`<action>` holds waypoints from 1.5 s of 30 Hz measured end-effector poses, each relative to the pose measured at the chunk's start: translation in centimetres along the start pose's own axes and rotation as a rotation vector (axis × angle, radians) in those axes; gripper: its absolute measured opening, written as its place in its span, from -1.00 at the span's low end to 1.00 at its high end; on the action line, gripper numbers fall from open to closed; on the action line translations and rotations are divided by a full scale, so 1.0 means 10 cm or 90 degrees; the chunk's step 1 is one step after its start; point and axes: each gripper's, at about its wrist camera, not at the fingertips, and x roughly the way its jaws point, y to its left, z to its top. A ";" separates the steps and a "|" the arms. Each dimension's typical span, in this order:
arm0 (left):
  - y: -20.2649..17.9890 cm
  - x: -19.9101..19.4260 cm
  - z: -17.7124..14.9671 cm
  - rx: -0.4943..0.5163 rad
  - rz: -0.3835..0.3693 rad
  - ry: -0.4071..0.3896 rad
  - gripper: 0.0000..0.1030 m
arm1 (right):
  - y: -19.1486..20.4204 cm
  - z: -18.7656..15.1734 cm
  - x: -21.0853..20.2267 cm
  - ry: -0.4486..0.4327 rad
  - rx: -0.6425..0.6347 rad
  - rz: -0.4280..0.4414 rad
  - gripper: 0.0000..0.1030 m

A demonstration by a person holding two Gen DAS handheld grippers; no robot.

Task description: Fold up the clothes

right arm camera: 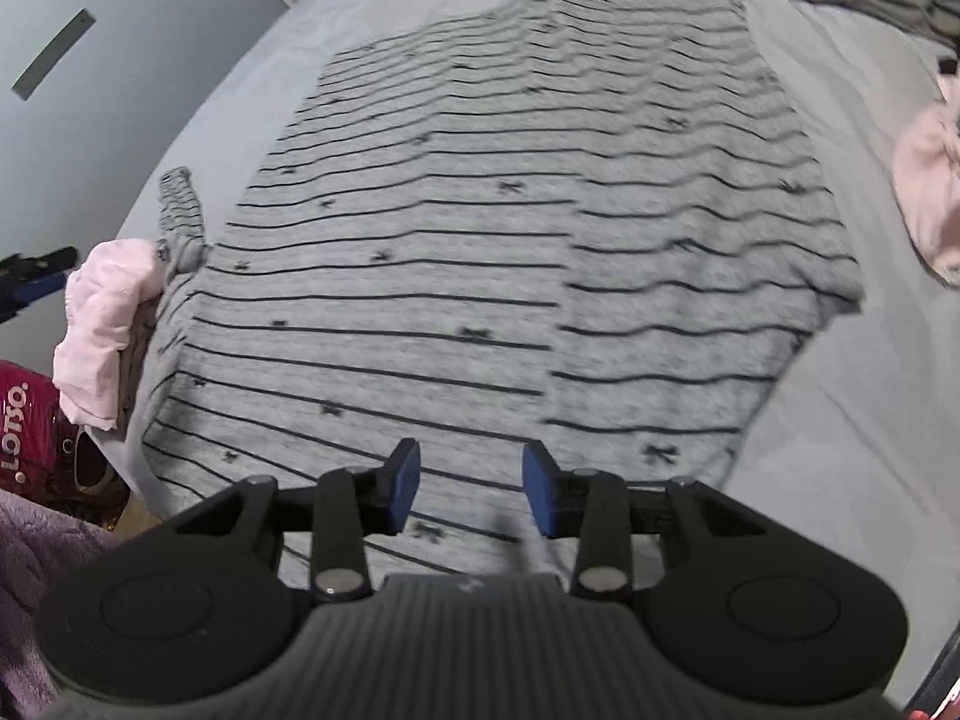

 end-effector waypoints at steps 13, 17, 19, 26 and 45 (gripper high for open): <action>1.03 1.26 0.74 -0.134 0.033 0.008 0.12 | 0.54 0.15 0.58 0.026 -0.030 -0.010 -0.20; 1.31 1.73 0.88 -0.190 0.077 0.027 0.12 | 0.60 0.23 0.76 0.044 -0.045 -0.018 -0.20; 1.45 1.96 0.93 -0.222 0.087 0.042 0.12 | 0.61 0.28 0.85 0.052 -0.041 -0.016 -0.20; 1.65 2.44 0.89 -0.291 0.099 0.094 0.12 | 0.64 0.39 1.05 0.073 -0.048 -0.003 -0.20; 0.85 0.19 0.78 -0.205 -0.065 -0.161 -0.93 | 0.76 0.40 0.86 0.055 -0.062 -0.004 -0.20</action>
